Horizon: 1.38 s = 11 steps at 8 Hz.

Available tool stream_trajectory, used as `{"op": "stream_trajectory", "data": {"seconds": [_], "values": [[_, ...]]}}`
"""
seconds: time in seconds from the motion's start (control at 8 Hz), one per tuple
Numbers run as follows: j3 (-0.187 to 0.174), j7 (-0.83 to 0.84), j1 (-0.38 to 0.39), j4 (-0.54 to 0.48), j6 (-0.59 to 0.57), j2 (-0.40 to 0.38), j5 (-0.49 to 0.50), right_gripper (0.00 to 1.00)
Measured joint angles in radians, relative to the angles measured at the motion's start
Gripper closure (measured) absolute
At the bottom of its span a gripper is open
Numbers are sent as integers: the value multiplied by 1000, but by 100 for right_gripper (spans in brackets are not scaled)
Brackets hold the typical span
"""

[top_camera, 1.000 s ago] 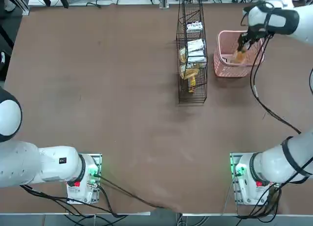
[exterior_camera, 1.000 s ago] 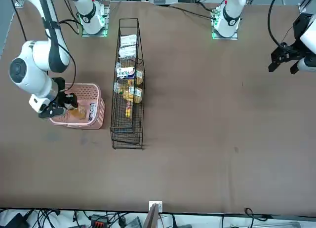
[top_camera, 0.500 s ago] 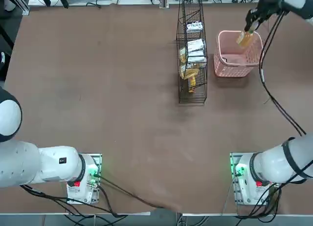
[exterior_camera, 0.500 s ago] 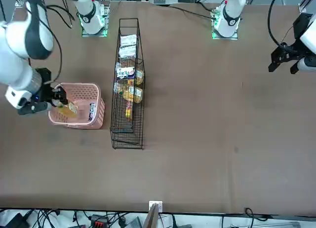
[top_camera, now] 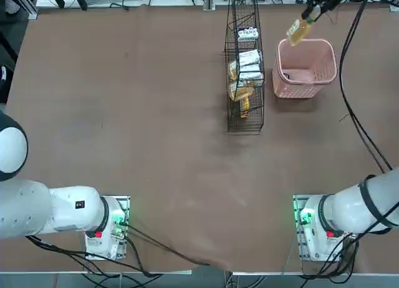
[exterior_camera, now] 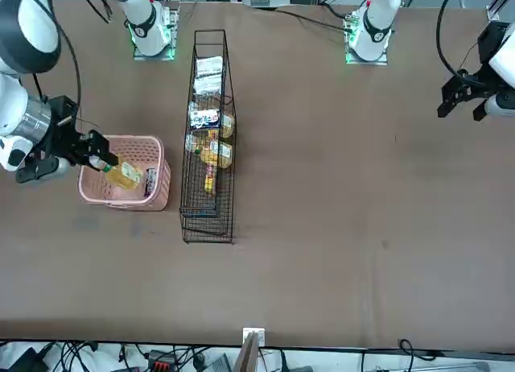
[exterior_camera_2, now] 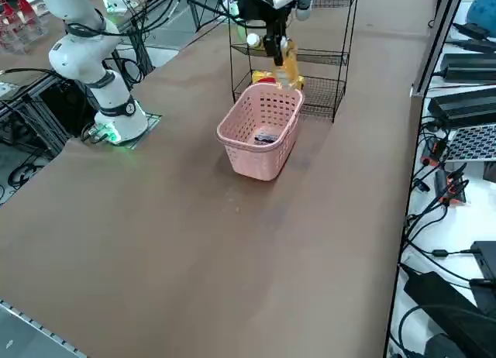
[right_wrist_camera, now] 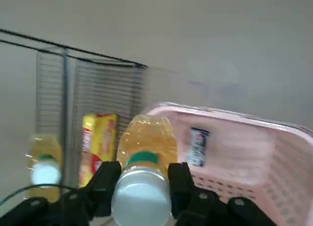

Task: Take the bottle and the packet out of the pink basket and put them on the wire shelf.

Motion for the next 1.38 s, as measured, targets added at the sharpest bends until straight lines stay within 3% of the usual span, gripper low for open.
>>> {"op": "stream_trajectory", "data": {"seconds": [0.75, 1.38], "values": [[2, -37, -1, 83, 0, 96, 382, 45], [9, -27, 15, 84, -3, 170, 486, 45]]}}
